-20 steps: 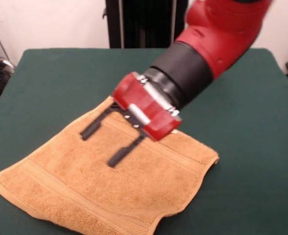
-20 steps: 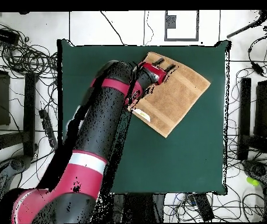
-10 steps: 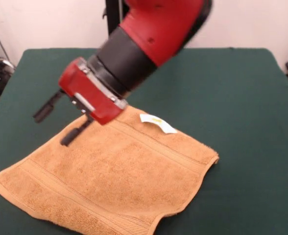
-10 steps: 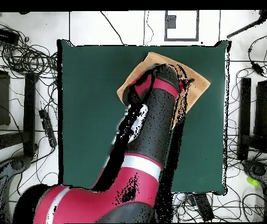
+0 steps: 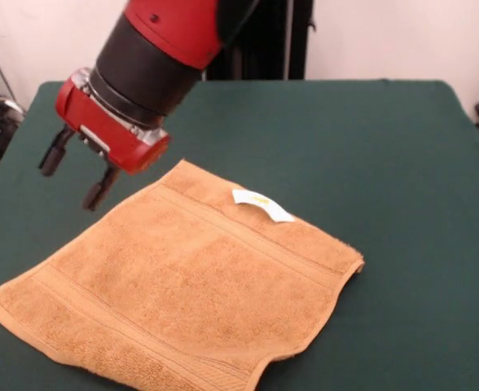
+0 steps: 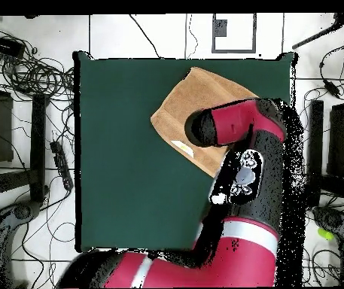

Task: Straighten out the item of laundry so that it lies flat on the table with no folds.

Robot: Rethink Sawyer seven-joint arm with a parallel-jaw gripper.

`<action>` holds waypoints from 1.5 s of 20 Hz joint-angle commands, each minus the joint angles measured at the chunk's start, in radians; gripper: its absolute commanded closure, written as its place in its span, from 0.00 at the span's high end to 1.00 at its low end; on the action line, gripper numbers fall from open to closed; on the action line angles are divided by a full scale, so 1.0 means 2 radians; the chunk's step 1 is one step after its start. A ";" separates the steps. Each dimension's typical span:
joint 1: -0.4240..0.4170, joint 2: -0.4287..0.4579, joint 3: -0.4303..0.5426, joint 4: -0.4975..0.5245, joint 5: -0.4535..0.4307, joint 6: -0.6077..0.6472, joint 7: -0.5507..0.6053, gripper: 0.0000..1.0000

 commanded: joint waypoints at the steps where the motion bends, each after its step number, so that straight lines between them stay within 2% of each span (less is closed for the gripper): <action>1: -0.037 -0.055 0.163 0.131 0.060 0.059 -0.190 1.00; 9: -0.110 -0.072 0.255 0.183 0.071 0.055 -0.210 1.00; 17: -0.151 -0.075 0.306 0.204 0.059 0.061 -0.202 1.00; 24: -0.192 -0.058 0.358 0.215 0.062 0.079 -0.202 1.00; 30: -0.211 -0.044 0.377 0.223 0.047 0.052 -0.175 1.00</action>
